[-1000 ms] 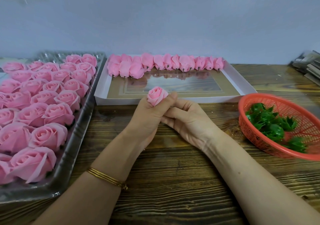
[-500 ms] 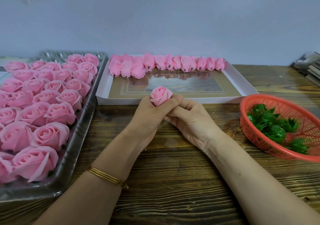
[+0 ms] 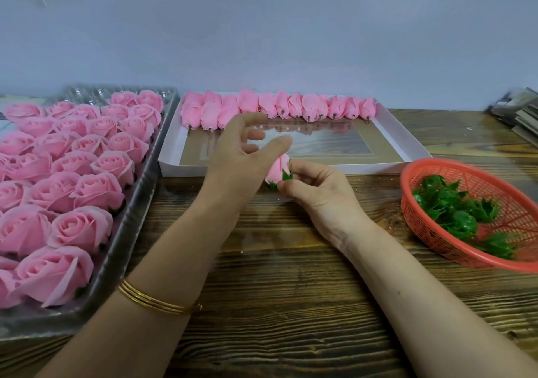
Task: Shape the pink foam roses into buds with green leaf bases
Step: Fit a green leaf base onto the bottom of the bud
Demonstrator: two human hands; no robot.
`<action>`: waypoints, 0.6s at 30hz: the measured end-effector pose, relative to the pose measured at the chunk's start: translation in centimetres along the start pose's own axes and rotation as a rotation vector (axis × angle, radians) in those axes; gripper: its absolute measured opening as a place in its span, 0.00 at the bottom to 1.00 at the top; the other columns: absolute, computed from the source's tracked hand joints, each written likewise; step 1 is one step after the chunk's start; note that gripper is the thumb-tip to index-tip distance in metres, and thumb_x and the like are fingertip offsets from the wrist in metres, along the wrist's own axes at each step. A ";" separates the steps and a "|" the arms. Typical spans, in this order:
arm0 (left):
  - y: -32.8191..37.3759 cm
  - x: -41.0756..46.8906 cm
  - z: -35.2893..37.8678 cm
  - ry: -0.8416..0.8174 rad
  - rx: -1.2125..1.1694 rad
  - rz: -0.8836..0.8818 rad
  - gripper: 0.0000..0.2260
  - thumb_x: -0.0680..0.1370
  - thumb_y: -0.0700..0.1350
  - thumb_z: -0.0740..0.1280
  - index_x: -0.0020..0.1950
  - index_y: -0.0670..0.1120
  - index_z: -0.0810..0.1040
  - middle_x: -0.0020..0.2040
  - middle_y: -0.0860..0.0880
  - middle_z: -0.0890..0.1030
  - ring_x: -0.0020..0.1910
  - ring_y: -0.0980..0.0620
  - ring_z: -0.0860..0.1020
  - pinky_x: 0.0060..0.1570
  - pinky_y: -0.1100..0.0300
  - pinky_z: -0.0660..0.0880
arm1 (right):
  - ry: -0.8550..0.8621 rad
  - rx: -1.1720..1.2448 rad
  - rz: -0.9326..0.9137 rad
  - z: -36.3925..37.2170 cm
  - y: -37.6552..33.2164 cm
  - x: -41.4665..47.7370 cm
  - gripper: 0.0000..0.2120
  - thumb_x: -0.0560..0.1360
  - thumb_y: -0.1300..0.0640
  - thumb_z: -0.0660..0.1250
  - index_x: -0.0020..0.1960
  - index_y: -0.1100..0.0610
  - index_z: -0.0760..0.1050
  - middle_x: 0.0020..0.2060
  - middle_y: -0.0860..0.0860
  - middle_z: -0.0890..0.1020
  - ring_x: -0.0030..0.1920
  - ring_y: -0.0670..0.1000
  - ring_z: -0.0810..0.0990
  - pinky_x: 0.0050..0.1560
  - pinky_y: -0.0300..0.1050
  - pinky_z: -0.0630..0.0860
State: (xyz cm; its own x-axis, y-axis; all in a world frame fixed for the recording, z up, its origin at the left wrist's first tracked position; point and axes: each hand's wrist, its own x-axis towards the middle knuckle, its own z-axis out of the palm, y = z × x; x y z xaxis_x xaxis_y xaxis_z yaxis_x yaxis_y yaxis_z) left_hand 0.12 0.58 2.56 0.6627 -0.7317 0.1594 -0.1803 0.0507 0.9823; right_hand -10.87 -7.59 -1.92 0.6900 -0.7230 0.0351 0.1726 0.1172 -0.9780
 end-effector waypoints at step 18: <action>0.1 -1.3 0.6 -0.185 0.733 0.065 0.09 0.77 0.54 0.66 0.52 0.51 0.72 0.51 0.50 0.75 0.49 0.49 0.74 0.46 0.57 0.65 | -0.055 -0.120 -0.071 0.9 -0.2 -0.8 0.14 0.69 0.78 0.68 0.53 0.69 0.79 0.40 0.57 0.82 0.42 0.49 0.79 0.46 0.38 0.78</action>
State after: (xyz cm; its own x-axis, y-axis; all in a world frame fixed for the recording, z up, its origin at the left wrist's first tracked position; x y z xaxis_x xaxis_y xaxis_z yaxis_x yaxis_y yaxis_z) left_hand -1.22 1.16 2.40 0.5128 -0.8482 0.1324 -0.6950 -0.3197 0.6439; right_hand -10.87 -6.41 -1.57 0.7171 -0.6877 0.1132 0.1392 -0.0178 -0.9901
